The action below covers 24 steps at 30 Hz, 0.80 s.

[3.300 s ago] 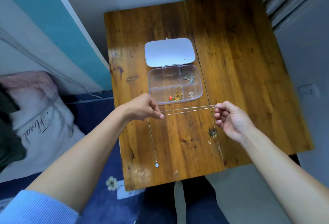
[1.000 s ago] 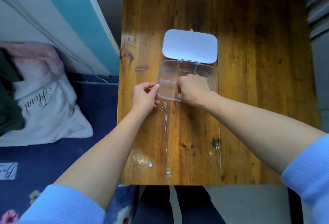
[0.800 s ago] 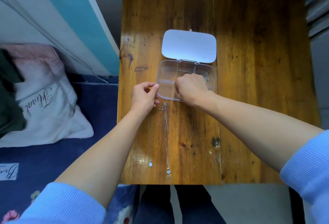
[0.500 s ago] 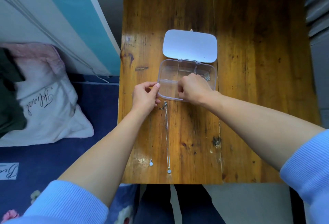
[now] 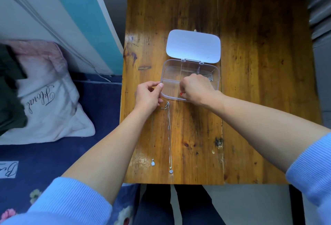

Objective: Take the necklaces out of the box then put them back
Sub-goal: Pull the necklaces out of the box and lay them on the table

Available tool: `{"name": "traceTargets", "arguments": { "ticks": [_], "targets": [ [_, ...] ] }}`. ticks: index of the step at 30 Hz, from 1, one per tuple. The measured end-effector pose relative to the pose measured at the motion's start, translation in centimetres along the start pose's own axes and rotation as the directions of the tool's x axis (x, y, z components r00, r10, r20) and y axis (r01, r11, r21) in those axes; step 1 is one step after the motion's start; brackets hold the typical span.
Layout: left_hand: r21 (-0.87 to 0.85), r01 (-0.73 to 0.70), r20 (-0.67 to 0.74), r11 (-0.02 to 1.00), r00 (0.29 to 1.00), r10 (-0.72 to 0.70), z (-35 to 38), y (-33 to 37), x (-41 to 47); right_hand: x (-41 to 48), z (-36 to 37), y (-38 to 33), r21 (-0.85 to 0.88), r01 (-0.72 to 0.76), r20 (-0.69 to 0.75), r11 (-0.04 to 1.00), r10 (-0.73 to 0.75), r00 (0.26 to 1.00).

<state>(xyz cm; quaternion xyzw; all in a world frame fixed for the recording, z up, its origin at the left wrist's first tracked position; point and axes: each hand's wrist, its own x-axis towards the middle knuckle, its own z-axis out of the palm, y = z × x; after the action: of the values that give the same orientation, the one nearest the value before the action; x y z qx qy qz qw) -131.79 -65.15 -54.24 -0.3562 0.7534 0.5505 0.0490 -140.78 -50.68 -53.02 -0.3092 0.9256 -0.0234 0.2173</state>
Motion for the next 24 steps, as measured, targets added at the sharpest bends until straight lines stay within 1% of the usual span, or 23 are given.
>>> {"name": "traceTargets", "arguments": {
  "ticks": [6,13,15,17,19,20,22,24],
  "targets": [
    [-0.009,-0.001,0.001,1.000,1.000,0.001,-0.1,-0.1,0.0,0.0,-0.2,0.1,0.010,-0.010,-0.020,1.000,0.010,1.000],
    [-0.011,-0.001,0.006,1.000,1.000,0.001,-0.2,0.0,-0.1,0.1,-0.3,-0.8,0.029,-0.077,-0.028,0.997,0.078,0.997],
    [-0.017,0.002,0.013,1.000,1.000,-0.002,-0.2,0.0,-0.1,-0.1,-0.2,-0.6,0.111,-0.084,-0.004,0.990,0.085,0.996],
    [-0.018,0.010,0.021,1.000,1.000,-0.010,-0.3,0.1,0.0,-0.4,-0.5,0.0,0.279,-0.107,0.000,0.954,0.112,0.994],
    [0.008,0.003,0.009,1.000,1.000,-0.003,-0.4,0.4,0.0,-0.8,-1.4,0.8,0.472,-0.132,-0.025,0.872,0.163,0.986],
    [0.041,-0.016,-0.008,0.999,1.000,0.017,-0.5,0.5,0.1,-1.1,-2.0,1.3,0.573,-0.147,-0.031,0.806,0.201,0.979],
    [0.104,-0.070,-0.049,0.992,0.996,0.075,-0.5,1.0,0.0,-1.9,-3.4,2.5,0.760,-0.178,-0.018,0.625,0.294,0.956],
    [0.155,-0.145,-0.093,0.977,0.983,0.161,-0.2,1.8,-0.2,-2.9,-4.4,4.1,0.885,-0.199,0.024,0.420,0.386,0.922]
  ]
}}
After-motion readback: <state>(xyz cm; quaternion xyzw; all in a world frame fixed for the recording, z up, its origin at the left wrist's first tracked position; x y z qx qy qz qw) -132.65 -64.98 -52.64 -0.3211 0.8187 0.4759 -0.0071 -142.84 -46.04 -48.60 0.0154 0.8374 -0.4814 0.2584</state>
